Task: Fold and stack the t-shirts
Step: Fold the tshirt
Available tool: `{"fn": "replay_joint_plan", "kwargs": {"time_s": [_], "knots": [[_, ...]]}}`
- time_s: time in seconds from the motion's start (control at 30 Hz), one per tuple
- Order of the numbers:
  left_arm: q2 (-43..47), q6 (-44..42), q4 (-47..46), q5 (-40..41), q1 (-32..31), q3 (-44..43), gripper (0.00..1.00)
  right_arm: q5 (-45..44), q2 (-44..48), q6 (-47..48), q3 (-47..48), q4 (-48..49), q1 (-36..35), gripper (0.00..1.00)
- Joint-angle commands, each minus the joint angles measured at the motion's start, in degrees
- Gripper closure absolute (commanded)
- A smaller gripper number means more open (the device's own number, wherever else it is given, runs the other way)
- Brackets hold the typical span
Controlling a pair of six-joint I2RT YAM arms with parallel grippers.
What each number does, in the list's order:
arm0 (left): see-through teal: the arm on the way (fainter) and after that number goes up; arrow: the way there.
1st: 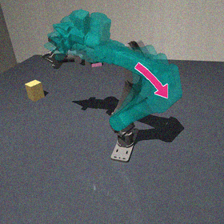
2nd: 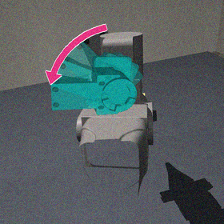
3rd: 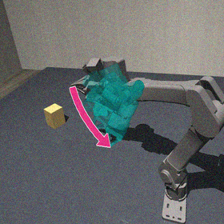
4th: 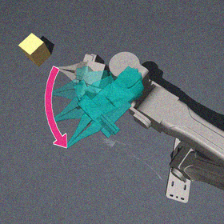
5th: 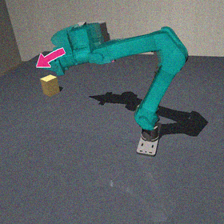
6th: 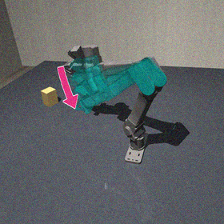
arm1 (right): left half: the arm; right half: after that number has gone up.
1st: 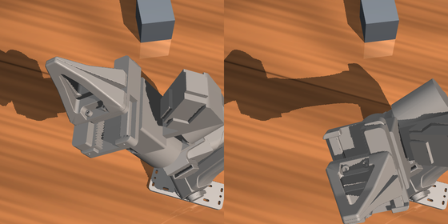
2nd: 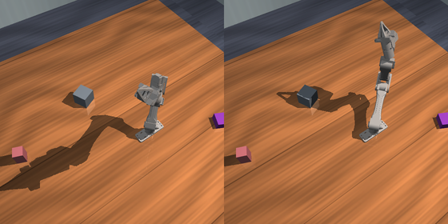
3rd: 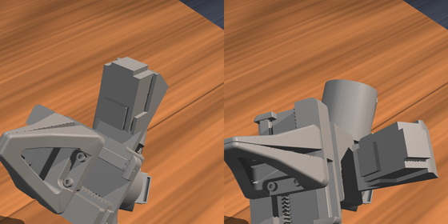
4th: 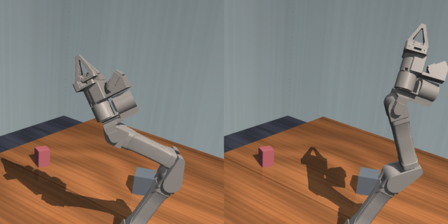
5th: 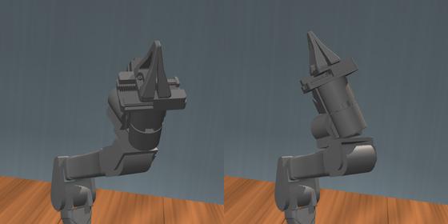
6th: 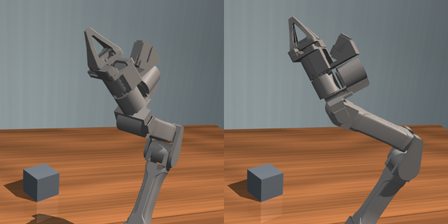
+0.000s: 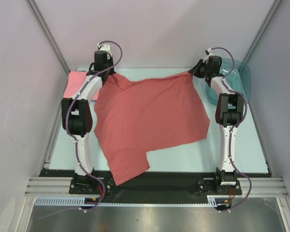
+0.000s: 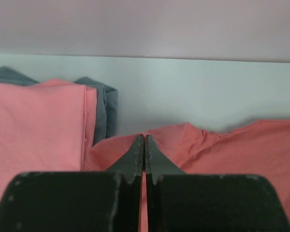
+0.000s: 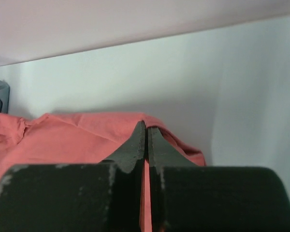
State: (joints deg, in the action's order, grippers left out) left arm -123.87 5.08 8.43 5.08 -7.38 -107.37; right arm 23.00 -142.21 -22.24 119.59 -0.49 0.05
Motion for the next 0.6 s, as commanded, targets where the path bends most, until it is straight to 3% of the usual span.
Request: {"fn": "replay_joint_plan", "kwargs": {"time_s": [0.0,0.27,0.57], "knots": [[8.29,3.88,-0.69,-1.57,-0.71,3.56,1.00,1.08,-0.26,-0.35,4.94,-4.24,1.26,1.00],[16.11,8.71,8.53,-1.39,-1.94,6.47,1.00,2.30,1.49,1.06,10.05,-17.34,1.53,1.00],[27.71,14.33,9.95,-1.65,-2.73,21.05,1.00,1.60,5.45,3.34,8.99,-28.23,1.62,1.00]]}}
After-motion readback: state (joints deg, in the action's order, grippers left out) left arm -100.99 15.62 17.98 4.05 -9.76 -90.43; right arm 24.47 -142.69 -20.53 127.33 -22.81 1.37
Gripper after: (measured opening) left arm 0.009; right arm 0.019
